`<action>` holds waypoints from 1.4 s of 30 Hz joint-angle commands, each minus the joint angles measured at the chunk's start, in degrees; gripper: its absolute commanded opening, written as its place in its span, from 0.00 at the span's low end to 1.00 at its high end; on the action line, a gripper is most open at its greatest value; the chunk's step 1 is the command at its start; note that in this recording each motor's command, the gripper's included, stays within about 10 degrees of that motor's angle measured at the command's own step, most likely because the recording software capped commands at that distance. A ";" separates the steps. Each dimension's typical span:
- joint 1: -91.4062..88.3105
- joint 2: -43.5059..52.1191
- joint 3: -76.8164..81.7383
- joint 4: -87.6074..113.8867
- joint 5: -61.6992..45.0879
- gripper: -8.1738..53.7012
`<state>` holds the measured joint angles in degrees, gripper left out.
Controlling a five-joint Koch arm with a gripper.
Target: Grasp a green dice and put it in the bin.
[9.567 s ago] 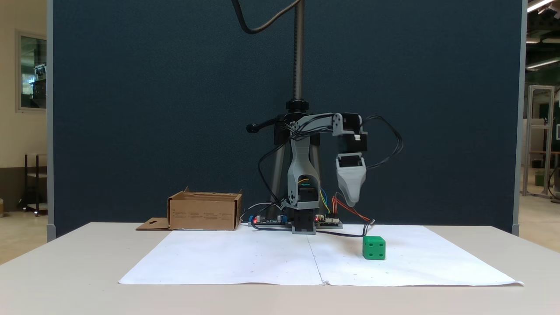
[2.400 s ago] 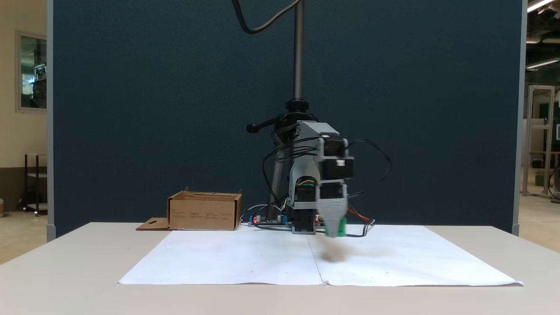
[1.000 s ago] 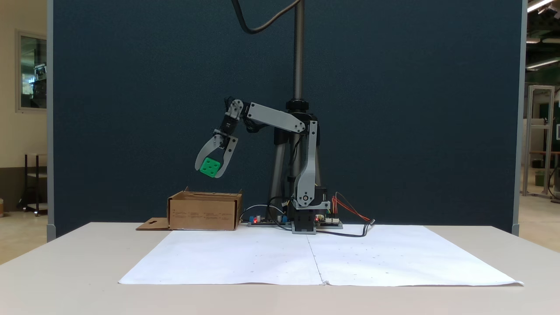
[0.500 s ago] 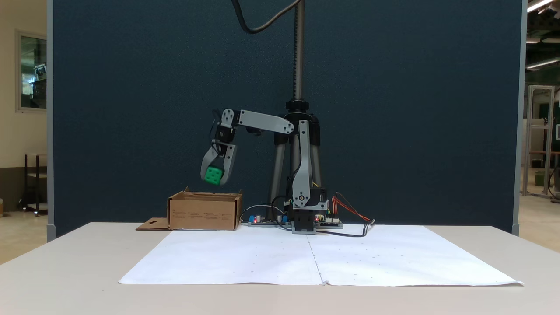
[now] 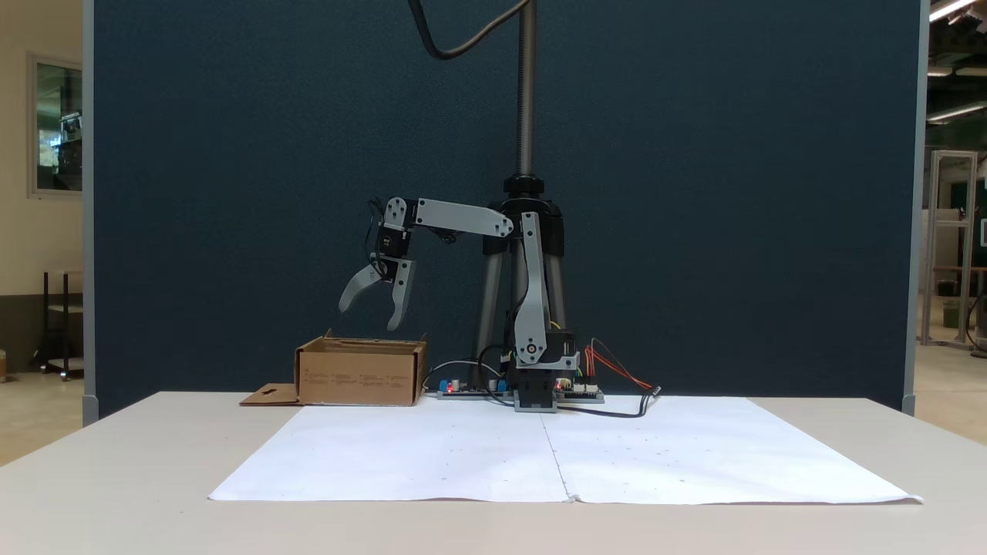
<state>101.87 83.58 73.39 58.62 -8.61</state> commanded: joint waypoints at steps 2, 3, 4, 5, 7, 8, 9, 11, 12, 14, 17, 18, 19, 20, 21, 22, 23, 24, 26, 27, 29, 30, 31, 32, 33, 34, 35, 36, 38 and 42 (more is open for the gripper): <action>0.00 0.70 -2.46 -0.70 -3.69 0.84; -0.53 0.70 -2.81 -1.23 -2.02 0.84; -1.05 0.70 -3.87 -1.41 0.62 0.84; -2.02 0.79 -5.27 -1.41 3.87 0.84; -5.10 0.97 -8.88 -1.58 10.20 0.84; -7.12 1.05 -10.90 -1.67 12.37 0.83; -9.32 1.14 -12.83 -1.76 14.13 0.83; -14.68 2.11 -15.38 -1.93 16.96 0.82; -17.49 3.08 -15.82 -2.02 17.05 0.82; -26.02 5.98 -15.91 -4.48 16.96 0.82; -36.21 7.82 -15.91 -8.09 16.79 0.83; -40.08 8.44 -15.91 -8.17 16.79 0.83; -43.86 9.14 -15.91 -8.26 16.79 0.83; -47.64 9.40 -15.91 -8.17 16.79 0.83; -50.98 9.58 -15.73 -8.17 16.79 0.84; -54.14 9.76 -15.64 -8.61 16.79 0.85; -57.57 10.46 -14.94 -8.70 16.79 0.86; -60.91 10.72 -14.33 -8.79 16.79 0.86; -67.68 10.99 -12.57 -11.07 16.79 0.86; -70.40 11.60 -10.90 -13.54 16.70 0.86; -75.50 12.39 -7.73 -18.44 16.70 0.85; -77.70 12.92 -6.06 -20.37 16.52 0.85; -79.54 13.62 -4.22 -22.83 16.35 0.85; -80.95 13.80 -1.85 -24.85 16.26 0.84; -81.91 14.68 1.41 -27.49 16.08 0.84; -83.14 15.29 4.75 -29.69 15.91 0.84; -84.29 15.91 8.17 -31.97 14.94 0.84; -85.61 16.79 11.60 -34.61 14.06 0.84; -87.63 17.67 17.58 -38.92 13.89 0.84; -92.11 21.53 29.09 -48.94 13.97 0.84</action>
<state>10.28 101.95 102.48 16.79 4.92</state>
